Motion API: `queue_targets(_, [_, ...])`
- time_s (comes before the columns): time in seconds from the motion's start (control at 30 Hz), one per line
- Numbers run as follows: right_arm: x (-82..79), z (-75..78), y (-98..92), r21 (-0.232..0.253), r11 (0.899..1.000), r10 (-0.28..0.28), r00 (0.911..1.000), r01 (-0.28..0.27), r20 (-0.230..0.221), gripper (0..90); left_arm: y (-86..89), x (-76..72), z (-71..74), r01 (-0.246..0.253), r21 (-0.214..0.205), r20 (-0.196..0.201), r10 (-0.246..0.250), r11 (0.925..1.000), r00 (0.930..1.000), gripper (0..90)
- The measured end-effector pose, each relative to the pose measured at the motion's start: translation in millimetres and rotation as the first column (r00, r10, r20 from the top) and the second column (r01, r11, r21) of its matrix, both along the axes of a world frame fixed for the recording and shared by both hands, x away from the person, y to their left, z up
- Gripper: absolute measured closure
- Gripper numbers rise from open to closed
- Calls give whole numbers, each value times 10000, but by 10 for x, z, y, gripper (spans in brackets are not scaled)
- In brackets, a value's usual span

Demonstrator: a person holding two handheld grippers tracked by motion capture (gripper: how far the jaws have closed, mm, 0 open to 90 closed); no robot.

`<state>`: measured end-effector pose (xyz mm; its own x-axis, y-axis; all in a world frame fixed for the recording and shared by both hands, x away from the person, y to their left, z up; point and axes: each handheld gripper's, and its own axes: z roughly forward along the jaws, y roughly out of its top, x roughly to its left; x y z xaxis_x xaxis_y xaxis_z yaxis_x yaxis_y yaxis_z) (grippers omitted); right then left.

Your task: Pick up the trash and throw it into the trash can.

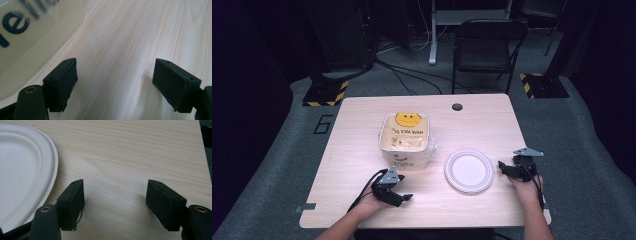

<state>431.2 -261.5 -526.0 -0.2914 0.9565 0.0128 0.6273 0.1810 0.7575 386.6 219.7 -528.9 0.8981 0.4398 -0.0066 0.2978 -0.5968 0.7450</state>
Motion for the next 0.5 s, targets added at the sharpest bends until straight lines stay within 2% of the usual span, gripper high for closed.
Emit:
queue_targets(0.17, [-11,-2,-1,-33,9999,-119,9999,119,-14,265,-8,-1,2,-50,18,-25,50,10000,10000,195])
queue_targets(0.23, [-32,-6,-8,-63,9995,-321,9995,321,0,259,-17,-4,2,-122,3,-24,122,9999,9999,195])
queue_targets(0.33, [-39,-5,-11,-50,9996,-294,9996,294,-7,260,-28,-7,2,-208,-13,-49,208,9998,9998,197])
queue_targets(0.47, [-45,-4,-13,-19,9995,-323,9995,323,9,280,-49,-19,5,-377,-23,-52,377,9993,9993,217])
queue_targets(0.5, [-53,-3,-22,-37,9996,-277,9996,278,29,309,-54,-23,5,-368,-33,-40,368,9993,9993,222])
